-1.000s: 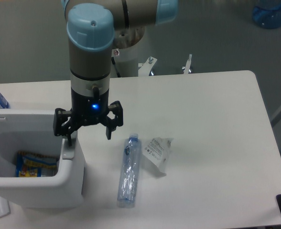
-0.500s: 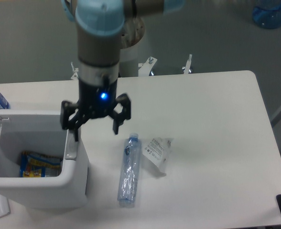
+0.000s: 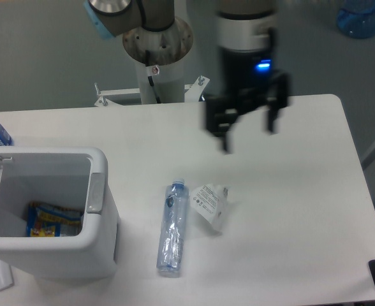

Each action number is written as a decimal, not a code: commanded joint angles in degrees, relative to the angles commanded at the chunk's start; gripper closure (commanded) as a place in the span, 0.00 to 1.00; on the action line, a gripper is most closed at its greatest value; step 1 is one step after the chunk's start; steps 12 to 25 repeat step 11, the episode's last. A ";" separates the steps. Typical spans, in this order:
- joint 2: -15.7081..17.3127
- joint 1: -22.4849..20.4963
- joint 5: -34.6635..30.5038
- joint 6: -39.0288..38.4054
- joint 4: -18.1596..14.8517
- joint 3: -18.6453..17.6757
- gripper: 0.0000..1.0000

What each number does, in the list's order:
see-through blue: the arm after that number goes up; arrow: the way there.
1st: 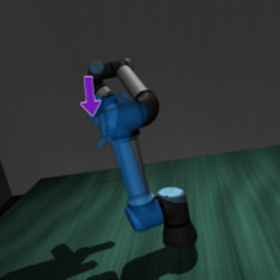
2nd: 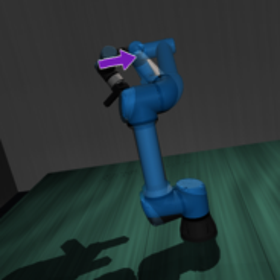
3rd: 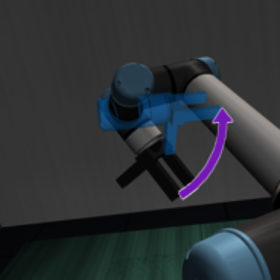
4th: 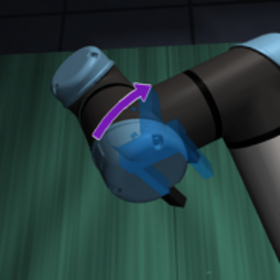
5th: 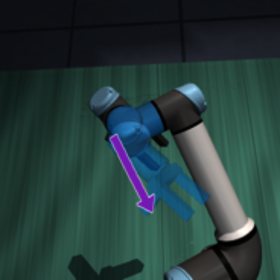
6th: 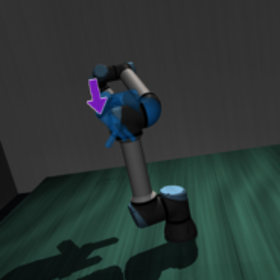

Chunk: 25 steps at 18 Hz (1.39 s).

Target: Open the trash can

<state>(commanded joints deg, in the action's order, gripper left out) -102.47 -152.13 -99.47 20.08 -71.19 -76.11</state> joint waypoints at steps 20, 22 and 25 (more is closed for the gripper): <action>-1.15 -3.78 -7.15 17.19 -2.63 -1.14 0.00; -1.15 -3.78 -7.15 17.19 -2.63 -1.14 0.00; -1.15 -3.78 -7.15 17.19 -2.63 -1.14 0.00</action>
